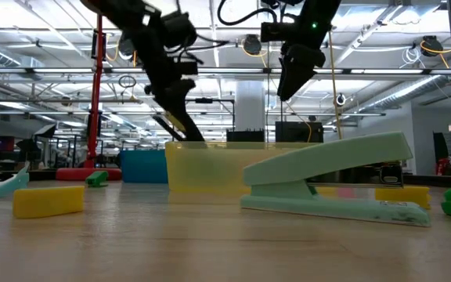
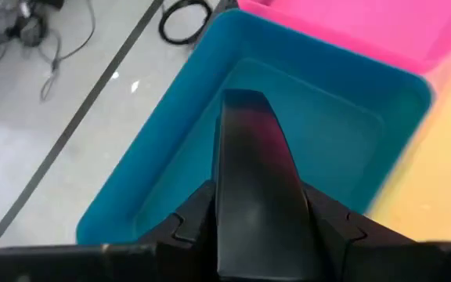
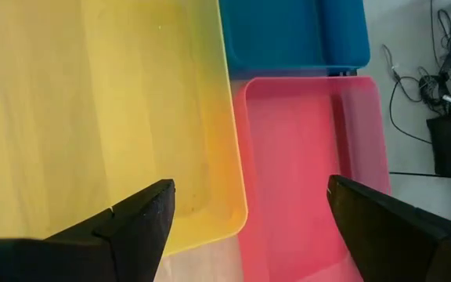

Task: Pick and place Stapler, Stapler remover, tape
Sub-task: Put the black large stapler into the blue bin

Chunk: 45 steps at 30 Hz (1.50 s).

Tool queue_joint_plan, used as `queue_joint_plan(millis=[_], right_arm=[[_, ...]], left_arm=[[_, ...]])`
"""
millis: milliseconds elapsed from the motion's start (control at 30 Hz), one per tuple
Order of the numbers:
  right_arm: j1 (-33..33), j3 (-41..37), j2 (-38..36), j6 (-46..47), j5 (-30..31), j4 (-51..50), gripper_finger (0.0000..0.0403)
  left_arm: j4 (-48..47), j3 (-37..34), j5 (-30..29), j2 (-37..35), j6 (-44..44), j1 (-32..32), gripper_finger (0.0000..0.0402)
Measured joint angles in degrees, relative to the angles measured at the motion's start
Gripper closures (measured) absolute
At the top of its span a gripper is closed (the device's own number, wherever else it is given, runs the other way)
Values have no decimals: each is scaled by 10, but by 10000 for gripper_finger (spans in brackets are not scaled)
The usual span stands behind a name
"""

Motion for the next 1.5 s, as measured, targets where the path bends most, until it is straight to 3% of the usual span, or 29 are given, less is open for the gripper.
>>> queue_joint_plan(millis=[233,367,500,633,733,1067,1500], right_arm=[[0,0,0,0,-2,-5,79],[0,0,0,4,-2,-5,82],[0,0,1,6,-3,-5,80],[0,0,1,6,-3,-5,79],[0,0,1,6,-3,-3,80],[0,-1,1,39,-3,0,82],[0,-1,1,50,-3,0,83]], left_arm=[[114,-44,125,0,102,54,270],[143,-58,144,2,136,81,270],[174,-76,207,2,141,113,270],[208,-98,222,2,150,134,270],[240,-116,266,3,149,148,270],[330,-172,303,19,178,180,270],[375,-173,345,77,223,201,270]])
